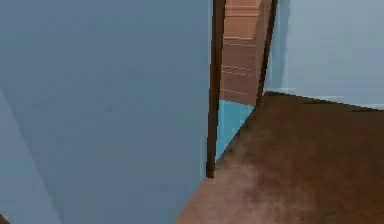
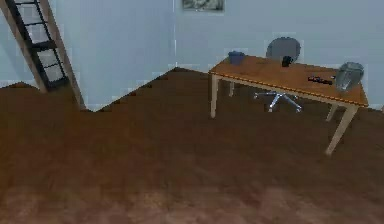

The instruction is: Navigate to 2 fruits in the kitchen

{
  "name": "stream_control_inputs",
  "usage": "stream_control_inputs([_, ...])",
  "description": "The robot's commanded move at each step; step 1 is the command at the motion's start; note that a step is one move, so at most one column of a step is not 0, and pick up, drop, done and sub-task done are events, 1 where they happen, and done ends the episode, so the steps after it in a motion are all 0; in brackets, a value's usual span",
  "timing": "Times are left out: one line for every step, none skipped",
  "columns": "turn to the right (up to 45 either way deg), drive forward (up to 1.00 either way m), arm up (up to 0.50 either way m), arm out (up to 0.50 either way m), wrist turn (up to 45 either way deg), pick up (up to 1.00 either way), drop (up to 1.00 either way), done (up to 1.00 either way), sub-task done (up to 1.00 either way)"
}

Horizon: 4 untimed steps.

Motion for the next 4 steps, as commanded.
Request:
stream_control_inputs([45.0, 0.00, 0.00, 0.00, 0.0, 0.00, 0.00, 0.00, 0.00])
stream_control_inputs([45.0, 0.00, 0.00, 0.00, 0.0, 0.00, 0.00, 0.00, 0.00])
stream_control_inputs([45.0, 0.00, 0.00, 0.00, 0.0, 0.00, 0.00, 0.00, 0.00])
stream_control_inputs([36.0, 0.00, 0.00, 0.00, 0.0, 0.00, 0.00, 0.00, 0.00])
